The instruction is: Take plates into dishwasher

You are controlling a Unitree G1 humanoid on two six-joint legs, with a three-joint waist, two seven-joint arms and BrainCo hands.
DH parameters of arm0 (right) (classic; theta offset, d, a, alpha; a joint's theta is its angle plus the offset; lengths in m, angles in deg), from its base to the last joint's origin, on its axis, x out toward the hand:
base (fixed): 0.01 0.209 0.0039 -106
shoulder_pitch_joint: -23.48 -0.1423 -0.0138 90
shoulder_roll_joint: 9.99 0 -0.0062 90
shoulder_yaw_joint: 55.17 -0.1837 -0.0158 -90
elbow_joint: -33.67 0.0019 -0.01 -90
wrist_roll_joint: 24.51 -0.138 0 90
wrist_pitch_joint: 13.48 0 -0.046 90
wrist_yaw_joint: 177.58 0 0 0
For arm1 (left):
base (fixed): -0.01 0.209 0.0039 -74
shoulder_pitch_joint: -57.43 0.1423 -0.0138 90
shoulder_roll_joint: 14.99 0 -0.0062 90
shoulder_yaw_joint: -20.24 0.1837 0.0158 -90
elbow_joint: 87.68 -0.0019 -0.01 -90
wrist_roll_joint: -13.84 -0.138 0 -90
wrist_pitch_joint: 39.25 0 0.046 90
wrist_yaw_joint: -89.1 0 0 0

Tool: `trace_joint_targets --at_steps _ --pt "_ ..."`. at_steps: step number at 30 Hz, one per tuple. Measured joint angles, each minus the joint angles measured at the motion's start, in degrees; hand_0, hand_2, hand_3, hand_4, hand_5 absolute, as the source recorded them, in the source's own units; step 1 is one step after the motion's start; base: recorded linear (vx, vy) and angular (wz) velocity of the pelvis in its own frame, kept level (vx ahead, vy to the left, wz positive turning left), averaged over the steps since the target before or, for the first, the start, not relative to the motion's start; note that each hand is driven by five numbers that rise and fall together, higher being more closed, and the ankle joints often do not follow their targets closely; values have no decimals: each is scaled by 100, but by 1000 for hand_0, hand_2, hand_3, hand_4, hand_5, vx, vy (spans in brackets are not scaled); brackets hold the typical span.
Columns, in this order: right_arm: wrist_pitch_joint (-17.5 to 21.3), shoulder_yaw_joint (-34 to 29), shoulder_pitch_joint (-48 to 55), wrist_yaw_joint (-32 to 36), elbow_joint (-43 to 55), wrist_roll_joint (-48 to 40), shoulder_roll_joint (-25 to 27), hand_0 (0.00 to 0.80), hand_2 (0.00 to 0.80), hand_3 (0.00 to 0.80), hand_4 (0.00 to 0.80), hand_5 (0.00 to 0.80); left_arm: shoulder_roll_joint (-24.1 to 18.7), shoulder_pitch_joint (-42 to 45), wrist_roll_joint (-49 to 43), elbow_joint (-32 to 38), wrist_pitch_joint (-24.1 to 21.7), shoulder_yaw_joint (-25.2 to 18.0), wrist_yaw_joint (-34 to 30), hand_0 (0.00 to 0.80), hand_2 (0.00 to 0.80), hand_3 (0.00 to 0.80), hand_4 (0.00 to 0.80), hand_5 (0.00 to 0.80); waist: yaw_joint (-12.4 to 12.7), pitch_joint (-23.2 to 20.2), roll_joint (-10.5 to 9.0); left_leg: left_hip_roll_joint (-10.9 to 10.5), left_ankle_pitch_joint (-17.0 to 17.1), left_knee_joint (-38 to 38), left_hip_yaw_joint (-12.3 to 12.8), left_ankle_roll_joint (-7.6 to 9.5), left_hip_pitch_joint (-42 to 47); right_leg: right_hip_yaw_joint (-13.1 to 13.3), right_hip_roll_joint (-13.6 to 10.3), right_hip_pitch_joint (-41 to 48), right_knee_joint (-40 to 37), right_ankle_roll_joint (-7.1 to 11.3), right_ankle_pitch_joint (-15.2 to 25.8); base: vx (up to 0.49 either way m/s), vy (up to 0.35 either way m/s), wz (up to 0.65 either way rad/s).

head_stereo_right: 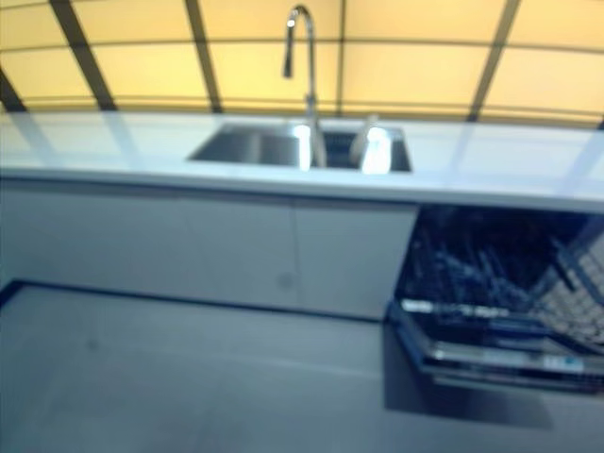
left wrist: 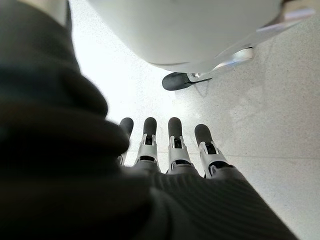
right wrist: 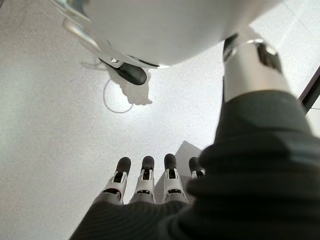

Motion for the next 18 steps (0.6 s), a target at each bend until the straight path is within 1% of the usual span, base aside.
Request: trace_joint_targets --at_steps 10,14,15,16,17,18 --pt "13 17 -29 101 12 45 1 0 0 0 0 0 -11 -12 1 2 24 -1 9 0 0 0 0 0 1 47 -17 0 0 1 -5 0 2 14 13 2 1 3 -3 28 -44 0" --pt "2 20 -133 99 11 37 -4 0 0 0 0 0 -12 -84 229 -11 52 -41 65 0 0 0 0 0 2 207 -3 21 -14 145 -10 -18 -18 59 59 -2 113 -10 -61 27 -134 0" --pt "-7 17 -202 98 9 21 -18 0 0 0 0 0 15 -104 514 -36 90 -159 115 0 0 0 0 0 10 317 -30 55 -83 352 -29 -59 -76 81 97 -8 216 -42 -116 -22 -216 6" --pt "-26 23 -345 100 9 -11 -88 0 0 0 0 0 -22 -133 879 -112 87 -473 199 0 0 0 0 0 23 473 -165 73 -214 944 -107 -244 -376 179 167 -199 597 -207 -335 -29 -221 13" --pt "-30 46 -494 104 -16 -25 -187 0 0 0 0 0 -117 -269 1100 -232 64 -768 256 0 0 0 0 0 59 670 -382 -25 -209 1994 -268 -429 -973 221 125 -455 1001 -357 -493 13 -169 5" --pt "-36 46 -569 106 -21 -27 -216 0 0 0 0 0 -154 -314 1282 -316 -5 -976 262 0 0 0 0 0 144 786 -505 -67 -43 2888 -391 -602 -1444 336 116 -596 1261 -433 -557 99 -70 -19"
